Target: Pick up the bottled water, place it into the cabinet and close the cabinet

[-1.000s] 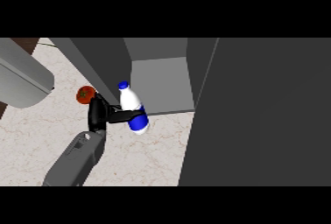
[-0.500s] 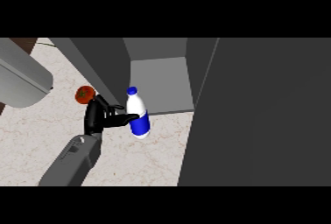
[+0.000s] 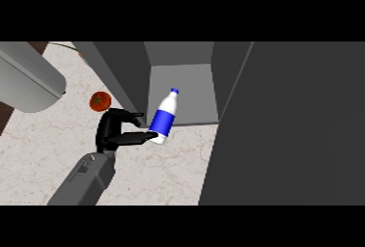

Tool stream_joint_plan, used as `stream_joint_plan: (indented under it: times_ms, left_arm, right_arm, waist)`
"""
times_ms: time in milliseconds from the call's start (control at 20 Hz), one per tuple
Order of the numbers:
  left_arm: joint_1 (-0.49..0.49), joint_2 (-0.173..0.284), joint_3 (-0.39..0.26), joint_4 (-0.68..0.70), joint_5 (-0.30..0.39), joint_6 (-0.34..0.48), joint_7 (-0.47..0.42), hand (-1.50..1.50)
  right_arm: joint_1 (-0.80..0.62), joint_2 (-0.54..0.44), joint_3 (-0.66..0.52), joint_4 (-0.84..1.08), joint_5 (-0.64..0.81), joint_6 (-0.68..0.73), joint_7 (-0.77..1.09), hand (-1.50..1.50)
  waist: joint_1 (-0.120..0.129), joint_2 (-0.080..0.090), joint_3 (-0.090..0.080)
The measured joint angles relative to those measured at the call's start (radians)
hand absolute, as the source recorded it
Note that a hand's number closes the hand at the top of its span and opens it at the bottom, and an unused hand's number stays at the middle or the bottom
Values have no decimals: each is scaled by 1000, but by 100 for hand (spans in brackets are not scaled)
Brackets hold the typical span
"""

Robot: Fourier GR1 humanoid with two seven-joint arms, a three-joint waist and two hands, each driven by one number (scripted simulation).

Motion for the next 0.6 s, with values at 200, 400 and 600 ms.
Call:
stream_joint_plan:
  times_ms: [200, 400, 600]
  left_arm:
    - [-5, -11, 1, -26, 18, -24, 22, 150]
    - [1, -20, -7, -63, 33, -57, 45, 150]
    - [21, -30, -44, -157, 34, -93, 67, 150]
  right_arm:
    - [4, -14, -3, -3, 3, 0, 11, -150]
    - [-6, -50, -5, -1, 11, 20, 19, 150]
    - [-14, -108, 15, -4, 19, 60, 56, 150]
  waist:
    - [17, -3, -1]
    - [36, -4, -3]
    - [53, -9, -2]
